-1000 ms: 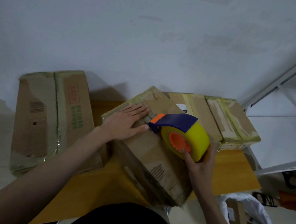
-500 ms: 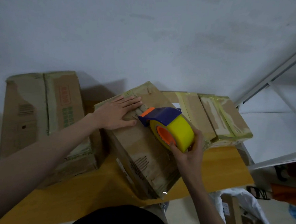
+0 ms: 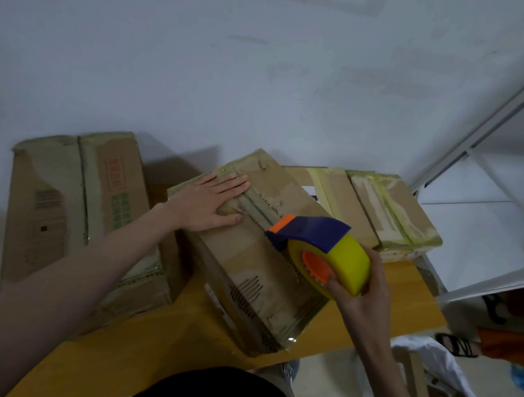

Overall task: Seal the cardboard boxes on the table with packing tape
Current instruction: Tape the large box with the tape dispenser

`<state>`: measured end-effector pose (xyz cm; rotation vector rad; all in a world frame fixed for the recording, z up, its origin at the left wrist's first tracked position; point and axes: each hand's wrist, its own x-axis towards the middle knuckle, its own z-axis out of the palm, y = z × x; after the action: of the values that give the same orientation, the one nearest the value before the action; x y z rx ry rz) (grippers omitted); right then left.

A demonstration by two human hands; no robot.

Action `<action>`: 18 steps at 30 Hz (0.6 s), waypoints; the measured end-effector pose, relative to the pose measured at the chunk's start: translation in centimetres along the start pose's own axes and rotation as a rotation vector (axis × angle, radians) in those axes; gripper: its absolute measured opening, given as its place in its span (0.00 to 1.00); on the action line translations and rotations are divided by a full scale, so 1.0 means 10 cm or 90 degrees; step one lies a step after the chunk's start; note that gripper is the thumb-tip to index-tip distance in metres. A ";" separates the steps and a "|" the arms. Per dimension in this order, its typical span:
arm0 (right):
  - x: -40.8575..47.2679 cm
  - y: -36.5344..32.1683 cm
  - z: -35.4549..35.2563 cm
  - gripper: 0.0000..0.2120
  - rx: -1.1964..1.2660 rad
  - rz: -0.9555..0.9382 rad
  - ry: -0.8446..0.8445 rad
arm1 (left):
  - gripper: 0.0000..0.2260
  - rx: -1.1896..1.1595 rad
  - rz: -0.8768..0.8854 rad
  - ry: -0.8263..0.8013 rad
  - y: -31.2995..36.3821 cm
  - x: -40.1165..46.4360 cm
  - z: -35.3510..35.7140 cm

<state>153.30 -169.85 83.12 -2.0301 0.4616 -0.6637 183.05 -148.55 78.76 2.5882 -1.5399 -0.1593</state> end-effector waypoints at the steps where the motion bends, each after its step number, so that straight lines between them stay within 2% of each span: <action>1: 0.01 0.00 0.01 0.29 -0.003 0.005 0.000 | 0.39 0.004 0.001 0.001 0.01 -0.01 0.00; 7: 0.05 -0.02 0.04 0.29 -0.058 -0.002 -0.026 | 0.39 0.039 0.008 0.007 0.11 -0.08 0.00; 11: 0.09 -0.11 0.03 0.27 -0.042 -0.004 -0.034 | 0.39 0.057 0.044 0.006 0.42 -0.14 0.02; 18: 0.09 -0.09 0.06 0.27 -0.035 -0.036 -0.007 | 0.38 -0.013 0.052 0.015 0.87 -0.19 0.17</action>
<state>154.41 -169.52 83.93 -2.1044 0.4214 -0.6813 174.35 -151.10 78.54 2.4975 -1.6228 -0.1350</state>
